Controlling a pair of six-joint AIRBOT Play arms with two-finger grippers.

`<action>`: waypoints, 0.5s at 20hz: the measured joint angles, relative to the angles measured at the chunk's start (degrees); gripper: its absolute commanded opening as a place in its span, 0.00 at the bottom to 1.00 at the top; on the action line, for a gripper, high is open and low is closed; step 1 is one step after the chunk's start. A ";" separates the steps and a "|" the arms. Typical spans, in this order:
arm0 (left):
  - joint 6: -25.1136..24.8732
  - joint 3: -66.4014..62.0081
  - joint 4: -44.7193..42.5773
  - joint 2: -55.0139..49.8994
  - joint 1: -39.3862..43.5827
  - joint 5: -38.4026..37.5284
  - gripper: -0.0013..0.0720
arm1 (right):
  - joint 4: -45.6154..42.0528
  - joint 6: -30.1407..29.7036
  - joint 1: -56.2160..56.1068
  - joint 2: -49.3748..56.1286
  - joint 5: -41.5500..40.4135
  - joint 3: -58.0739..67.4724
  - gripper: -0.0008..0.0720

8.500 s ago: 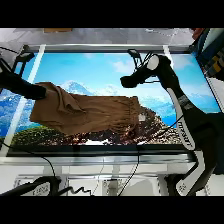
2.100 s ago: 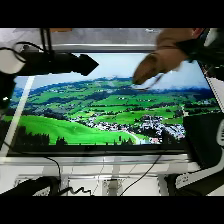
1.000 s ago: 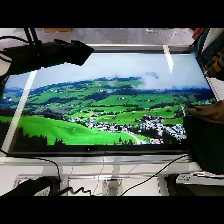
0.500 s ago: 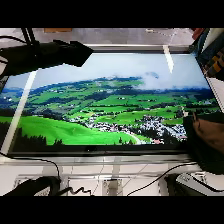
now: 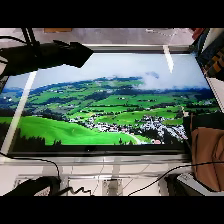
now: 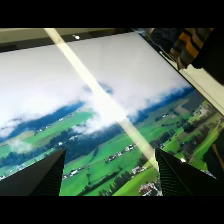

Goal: Fold the clothes and pants, and hang the long-sleeved shirts on hangers.

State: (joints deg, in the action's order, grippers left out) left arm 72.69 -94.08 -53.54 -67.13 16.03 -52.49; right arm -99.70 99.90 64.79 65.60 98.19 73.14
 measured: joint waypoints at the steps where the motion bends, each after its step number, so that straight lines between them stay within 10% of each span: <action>1: 0.00 0.00 0.00 0.00 0.00 0.00 0.85 | 1.03 -0.02 0.09 -0.04 -0.48 -0.17 0.47; 2: 0.00 0.00 0.00 0.00 0.00 0.00 0.85 | 2.12 -0.04 0.13 -0.07 -1.11 -0.26 0.15; 3: 0.00 0.00 0.00 0.00 0.00 0.00 0.85 | 3.80 -0.13 0.13 -0.09 -1.88 -0.33 0.06; 10: 0.00 0.00 0.00 0.00 0.00 -0.02 0.85 | 18.53 -5.05 -9.90 -1.75 -11.34 -0.50 0.05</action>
State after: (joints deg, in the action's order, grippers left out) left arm 72.69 -94.08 -53.54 -67.13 16.03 -52.51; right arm -81.17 94.85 54.89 63.86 86.85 72.64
